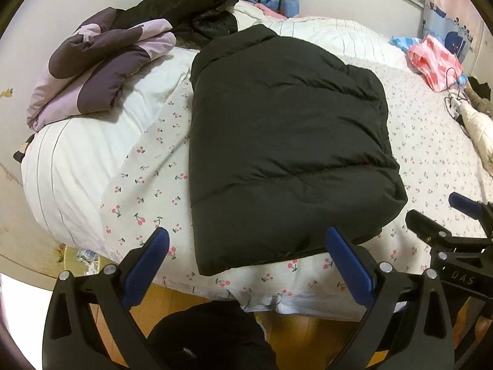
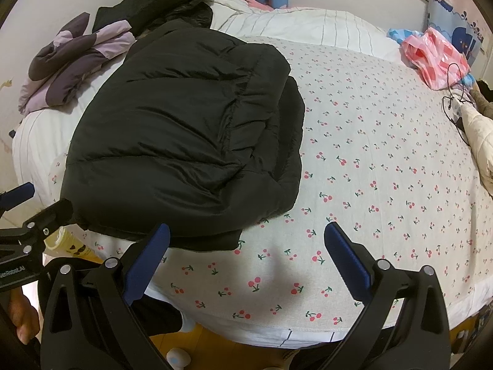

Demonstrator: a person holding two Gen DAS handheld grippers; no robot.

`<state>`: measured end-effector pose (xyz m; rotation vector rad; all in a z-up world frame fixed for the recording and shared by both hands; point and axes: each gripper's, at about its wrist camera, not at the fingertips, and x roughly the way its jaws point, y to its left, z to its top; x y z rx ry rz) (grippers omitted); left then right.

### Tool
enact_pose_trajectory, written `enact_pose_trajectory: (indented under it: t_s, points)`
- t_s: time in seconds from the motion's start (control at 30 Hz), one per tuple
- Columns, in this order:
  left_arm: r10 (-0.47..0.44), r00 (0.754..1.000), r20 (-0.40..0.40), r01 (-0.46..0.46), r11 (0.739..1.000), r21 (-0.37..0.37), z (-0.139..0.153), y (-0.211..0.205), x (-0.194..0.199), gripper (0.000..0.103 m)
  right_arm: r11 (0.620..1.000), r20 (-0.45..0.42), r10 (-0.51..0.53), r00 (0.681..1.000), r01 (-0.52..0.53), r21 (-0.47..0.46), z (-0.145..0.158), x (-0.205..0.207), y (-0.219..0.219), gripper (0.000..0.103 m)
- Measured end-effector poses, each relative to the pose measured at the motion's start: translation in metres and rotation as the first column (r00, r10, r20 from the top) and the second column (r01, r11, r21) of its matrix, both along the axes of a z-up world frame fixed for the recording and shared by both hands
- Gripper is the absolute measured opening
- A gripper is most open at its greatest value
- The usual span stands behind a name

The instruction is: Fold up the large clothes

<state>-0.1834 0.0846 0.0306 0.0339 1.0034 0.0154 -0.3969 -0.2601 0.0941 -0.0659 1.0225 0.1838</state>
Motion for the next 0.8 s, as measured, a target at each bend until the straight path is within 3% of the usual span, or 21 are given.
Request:
enact_pose_trajectory:
  t_s: [0.07,0.13,0.23,0.37,0.57,0.8]
  points:
    - [-0.008,1.000,0.003,0.008,1.000,-0.011,0.000,-0.001,-0.001,0.097,1.000,0.004,-0.004,1.000,0.004,0.005,0.000,0.000,-0.001,0.097]
    - [-0.031,0.999,0.024,0.032,0.997,-0.068,0.003,0.000,-0.003,0.097,1.000,0.008,-0.009,1.000,0.008,0.009,0.000,0.000,-0.002,0.097]
    - [-0.038,0.995,0.093,0.050,0.990,-0.129,0.012,0.004,-0.012,0.097,1.000,0.007,-0.009,1.000,0.009,0.008,0.000,0.001,-0.002,0.097]
    - [-0.010,0.991,0.134,0.016,0.999,-0.048,0.017,0.001,-0.013,0.097,1.000,0.008,-0.010,1.000,0.010,0.010,0.000,0.000,-0.002,0.097]
    - [0.030,0.991,0.132,-0.033,0.999,0.021,0.017,0.002,-0.012,0.097,1.000,0.015,-0.012,1.000,0.012,0.010,0.002,-0.003,0.001,0.097]
    - [0.016,0.994,0.104,-0.018,1.000,0.022,0.013,0.002,-0.013,0.097,1.000,0.029,-0.009,1.000,0.009,0.006,0.008,-0.008,0.007,0.097]
